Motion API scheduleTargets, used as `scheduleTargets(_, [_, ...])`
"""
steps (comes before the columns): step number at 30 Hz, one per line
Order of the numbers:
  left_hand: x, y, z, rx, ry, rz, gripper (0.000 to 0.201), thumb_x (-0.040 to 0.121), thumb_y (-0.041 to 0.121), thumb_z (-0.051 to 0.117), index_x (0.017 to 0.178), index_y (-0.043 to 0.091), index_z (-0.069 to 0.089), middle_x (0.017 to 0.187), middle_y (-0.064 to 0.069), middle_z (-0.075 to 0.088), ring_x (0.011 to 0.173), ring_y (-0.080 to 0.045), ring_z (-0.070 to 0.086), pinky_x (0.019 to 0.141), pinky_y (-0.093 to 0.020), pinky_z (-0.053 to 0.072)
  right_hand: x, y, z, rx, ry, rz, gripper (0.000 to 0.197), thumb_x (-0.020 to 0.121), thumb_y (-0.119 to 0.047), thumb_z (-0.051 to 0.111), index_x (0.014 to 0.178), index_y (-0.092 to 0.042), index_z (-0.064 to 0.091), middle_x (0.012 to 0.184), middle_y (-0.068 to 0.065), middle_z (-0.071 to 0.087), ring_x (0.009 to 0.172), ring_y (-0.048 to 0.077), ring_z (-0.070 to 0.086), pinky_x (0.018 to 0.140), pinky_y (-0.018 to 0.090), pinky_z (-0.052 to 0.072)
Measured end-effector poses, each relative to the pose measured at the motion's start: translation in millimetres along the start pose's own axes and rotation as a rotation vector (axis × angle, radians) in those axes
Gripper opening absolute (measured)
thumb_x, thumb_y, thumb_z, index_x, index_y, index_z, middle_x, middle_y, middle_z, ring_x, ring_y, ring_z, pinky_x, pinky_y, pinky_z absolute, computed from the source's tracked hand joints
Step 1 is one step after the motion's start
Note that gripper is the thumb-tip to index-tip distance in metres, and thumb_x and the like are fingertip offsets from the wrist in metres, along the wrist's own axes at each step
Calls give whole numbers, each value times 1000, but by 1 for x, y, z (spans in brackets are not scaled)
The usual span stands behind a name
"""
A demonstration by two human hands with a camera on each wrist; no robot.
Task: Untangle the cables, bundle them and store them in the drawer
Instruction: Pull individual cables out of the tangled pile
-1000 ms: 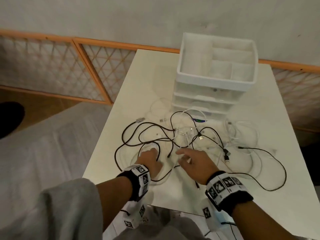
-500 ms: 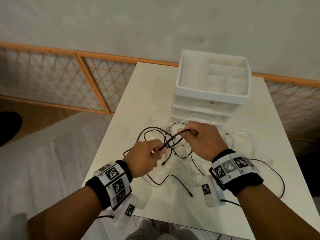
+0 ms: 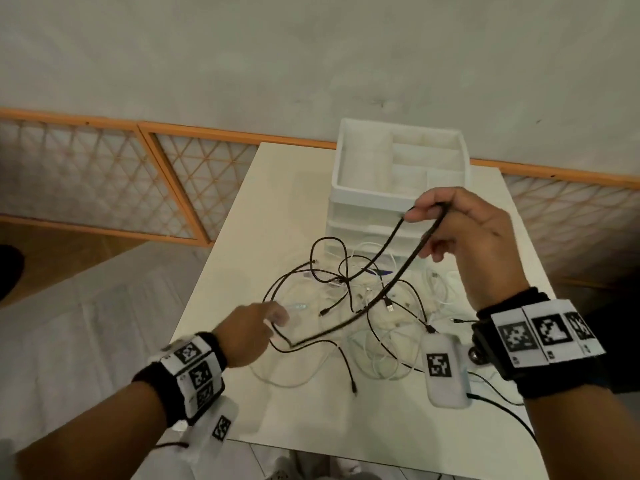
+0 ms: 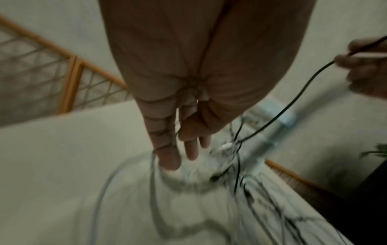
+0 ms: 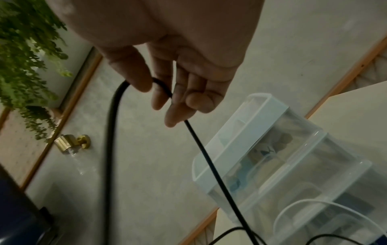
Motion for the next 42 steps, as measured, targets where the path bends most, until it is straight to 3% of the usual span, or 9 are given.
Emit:
scheduleTargets(7, [-2, 147, -87, -243, 269, 372, 67, 86, 15, 67, 142, 38, 40, 126, 22, 54, 81, -8, 69, 72, -18, 55, -23, -17, 48, -291, -279, -112, 21, 90, 2, 60, 92, -13, 73, 90, -1, 74, 58, 0, 59, 60, 15, 48])
scheduleTargets(11, [27, 161, -47, -207, 275, 260, 13, 96, 26, 57, 103, 22, 66, 77, 18, 62, 72, -13, 64, 72, -29, 51, -21, -61, 43, -337, -249, -267, 27, 94, 6, 53, 98, -12, 73, 90, 0, 75, 68, -5, 64, 59, 9, 46])
scheduleTargets(17, [45, 108, -24, -300, 295, 61, 29, 102, 27, 41, 85, 25, 65, 79, 8, 65, 78, -21, 60, 84, -41, 55, -12, -94, -39, -544, 116, -453, 39, 86, -3, 58, 115, -27, 67, 85, -12, 74, 42, 17, 40, 49, 12, 37])
scheduleTargets(22, [26, 134, -98, -582, 462, 173, 31, 104, 34, 40, 83, 21, 57, 97, 6, 74, 85, -16, 57, 78, -43, 54, 0, 1, -109, -775, 354, -128, 12, 88, -21, 65, 96, -19, 74, 80, -9, 65, 60, 8, 54, 71, 26, 45])
scheduleTargets(26, [15, 160, -132, -929, 488, 229, 32, 106, 32, 38, 82, 18, 55, 69, -4, 64, 68, -22, 64, 60, -35, 54, -8, 102, -123, -974, 209, 300, 24, 92, -30, 60, 84, -12, 73, 81, 12, 70, 86, 33, 65, 69, 26, 40])
scheduleTargets(30, [24, 155, -130, -901, 545, 169, 35, 105, 36, 40, 79, 18, 56, 51, 7, 37, 43, -10, 31, 40, -18, 24, -23, 157, -122, -656, 127, 658, 24, 95, -34, 59, 85, -17, 73, 77, 10, 68, 58, 23, 63, 50, 24, 48])
scheduleTargets(34, [37, 140, -102, -613, 439, 65, 47, 96, 57, 45, 79, 17, 62, 59, 2, 39, 51, -15, 33, 47, -23, 26, 11, 71, -118, -222, 292, 314, 24, 96, -20, 52, 76, -19, 64, 65, 7, 67, 43, 18, 55, 43, 25, 40])
scheduleTargets(37, [45, 124, -82, -438, 408, 19, 62, 92, 70, 37, 66, 22, 65, 50, 6, 43, 51, -17, 38, 51, -29, 30, 27, -24, -110, 12, 261, -10, 18, 83, -27, 46, 70, -22, 57, 86, 14, 69, 52, 24, 60, 44, 27, 38])
scheduleTargets(42, [54, 92, -61, -364, 397, -106, 54, 94, 55, 50, 58, 17, 63, 45, 5, 43, 50, -19, 38, 54, -33, 31, 40, -46, -126, -150, 352, -72, 26, 87, -15, 47, 74, -32, 62, 94, -1, 68, 53, 20, 61, 46, 26, 39])
Point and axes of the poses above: each hand's wrist, its own x-axis towards the middle knuckle, its own z-axis out of the palm, y = z × x, the point moved 7 cm from there along x, towards the middle knuckle
